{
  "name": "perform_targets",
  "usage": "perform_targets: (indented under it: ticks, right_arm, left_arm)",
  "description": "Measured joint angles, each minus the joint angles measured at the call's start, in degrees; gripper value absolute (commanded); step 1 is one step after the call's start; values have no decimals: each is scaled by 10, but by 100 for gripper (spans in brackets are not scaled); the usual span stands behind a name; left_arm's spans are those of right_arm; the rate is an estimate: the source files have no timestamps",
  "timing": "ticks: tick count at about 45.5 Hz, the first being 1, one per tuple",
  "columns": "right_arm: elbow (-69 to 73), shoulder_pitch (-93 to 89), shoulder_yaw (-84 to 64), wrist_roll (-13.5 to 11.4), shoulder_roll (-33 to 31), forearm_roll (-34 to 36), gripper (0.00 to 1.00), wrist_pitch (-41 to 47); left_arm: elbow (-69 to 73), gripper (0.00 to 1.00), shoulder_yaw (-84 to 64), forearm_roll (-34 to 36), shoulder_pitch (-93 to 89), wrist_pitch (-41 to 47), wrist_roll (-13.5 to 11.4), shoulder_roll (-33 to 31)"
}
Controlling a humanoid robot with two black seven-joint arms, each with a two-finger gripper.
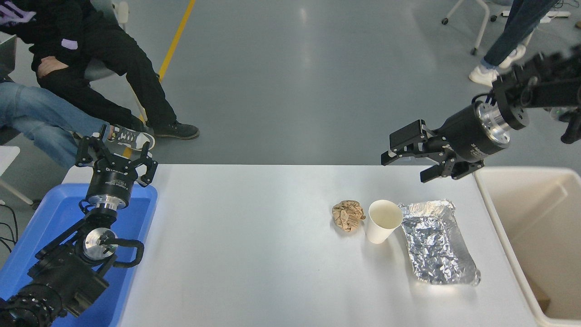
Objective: Pick up paper cup place in dustbin
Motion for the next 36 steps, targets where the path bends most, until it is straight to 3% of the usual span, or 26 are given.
perform_targets:
  ticks: [7,10,24,36]
  right_arm:
    - [24,54,32,-107,14,13,97,15]
    - [29,69,38,-133,16,26,95,18]
    - [40,116,52,-242,23,97,91,26]
    - [33,119,44,-289,24,150,87,27]
  left_arm:
    - [0,99,0,0,0,0,0,0]
    - [0,99,0,0,0,0,0,0]
    - [0,99,0,1,0,0,0,0]
    - [0,99,0,1,0,0,0,0]
